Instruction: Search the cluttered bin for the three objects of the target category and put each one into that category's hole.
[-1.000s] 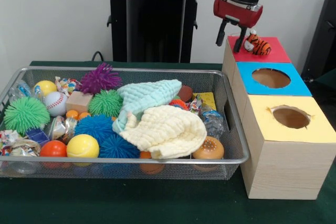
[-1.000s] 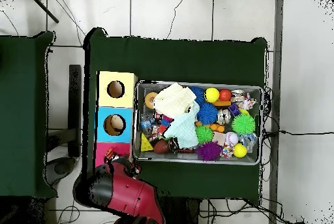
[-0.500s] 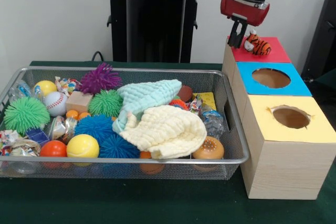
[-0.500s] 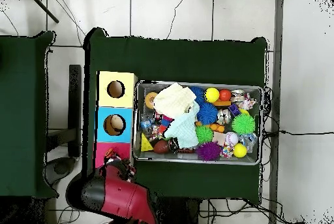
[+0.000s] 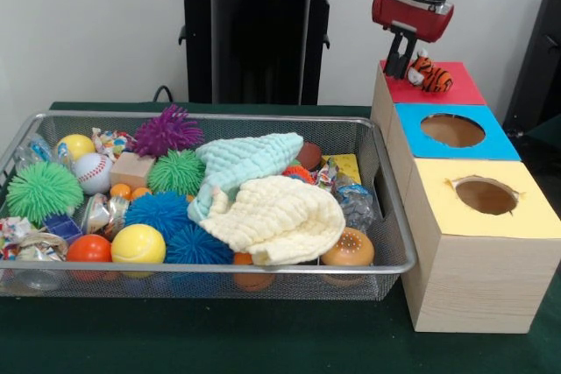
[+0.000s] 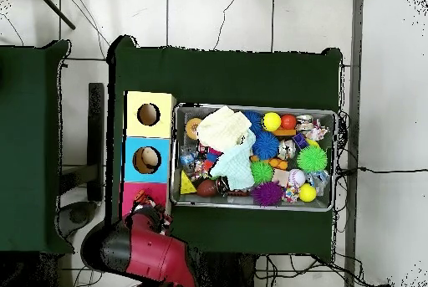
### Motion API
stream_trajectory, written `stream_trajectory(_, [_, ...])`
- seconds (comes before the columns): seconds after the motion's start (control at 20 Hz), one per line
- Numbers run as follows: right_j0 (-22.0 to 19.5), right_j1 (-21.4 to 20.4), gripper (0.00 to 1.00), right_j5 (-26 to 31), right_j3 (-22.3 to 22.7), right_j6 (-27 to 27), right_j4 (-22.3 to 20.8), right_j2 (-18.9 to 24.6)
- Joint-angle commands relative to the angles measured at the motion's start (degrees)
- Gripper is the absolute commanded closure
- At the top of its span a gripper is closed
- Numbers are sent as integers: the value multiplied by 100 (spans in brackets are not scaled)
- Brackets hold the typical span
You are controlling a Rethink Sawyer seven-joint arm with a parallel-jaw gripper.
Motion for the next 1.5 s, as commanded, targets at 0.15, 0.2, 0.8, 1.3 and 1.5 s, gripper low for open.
stream_trajectory(0.15, [-141, 5, 100, 674, -177, 777, -249, 71])
stream_trajectory(0.2, [-174, -47, 100, 709, -128, 791, -220, 110])
stream_trajectory(0.8, [-326, -78, 100, 522, 195, 777, -77, 705])
stream_trajectory(1.3, [-304, 20, 100, 164, 356, 1019, 47, 978])
stream_trajectory(1.5, [-274, 115, 100, 6, 374, 1093, 83, 1052])
